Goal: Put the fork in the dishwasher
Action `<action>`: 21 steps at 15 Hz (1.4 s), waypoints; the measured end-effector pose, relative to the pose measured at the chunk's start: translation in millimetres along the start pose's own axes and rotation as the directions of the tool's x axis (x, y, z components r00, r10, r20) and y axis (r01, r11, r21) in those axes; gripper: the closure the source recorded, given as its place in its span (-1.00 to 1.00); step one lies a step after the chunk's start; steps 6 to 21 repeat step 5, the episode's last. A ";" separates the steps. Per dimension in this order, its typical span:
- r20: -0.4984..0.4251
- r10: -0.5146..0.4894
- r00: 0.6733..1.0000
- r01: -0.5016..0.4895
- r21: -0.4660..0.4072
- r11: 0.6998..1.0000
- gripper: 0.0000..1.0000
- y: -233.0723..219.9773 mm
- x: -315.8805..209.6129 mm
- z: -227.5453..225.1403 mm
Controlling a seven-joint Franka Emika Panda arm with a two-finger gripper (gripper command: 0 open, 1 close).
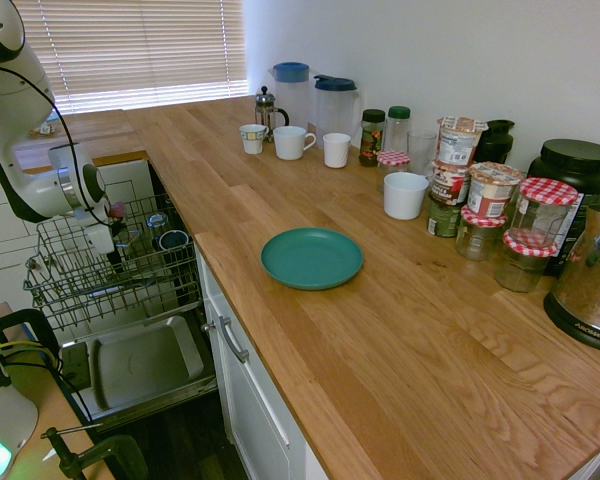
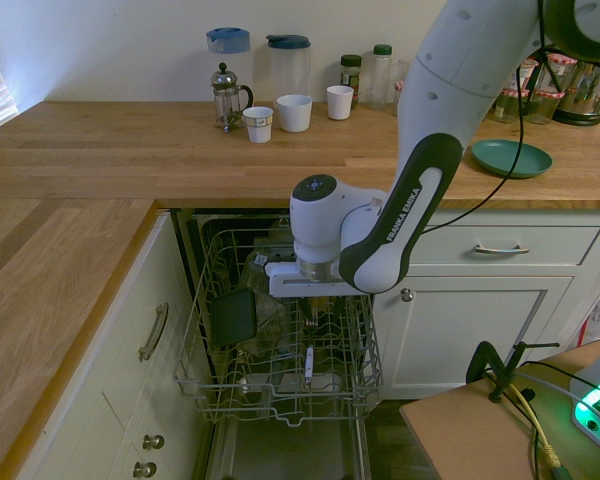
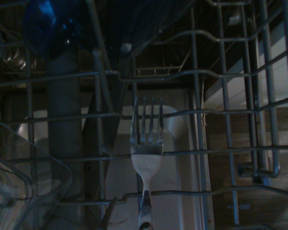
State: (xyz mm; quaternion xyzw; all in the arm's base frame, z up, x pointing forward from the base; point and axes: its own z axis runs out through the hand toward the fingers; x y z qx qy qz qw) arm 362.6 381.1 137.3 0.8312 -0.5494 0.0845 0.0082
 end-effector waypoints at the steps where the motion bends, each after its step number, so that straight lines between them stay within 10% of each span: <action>1: -0.008 0.005 1.000 -0.005 0.004 1.000 -1.00 1.7 0.5 -12.4; 5: -0.055 0.036 0.998 -0.035 0.028 0.999 -1.00 15.7 7.3 -70.8; 21: -0.055 0.036 0.998 -0.035 0.028 0.999 -1.00 15.7 7.3 -70.8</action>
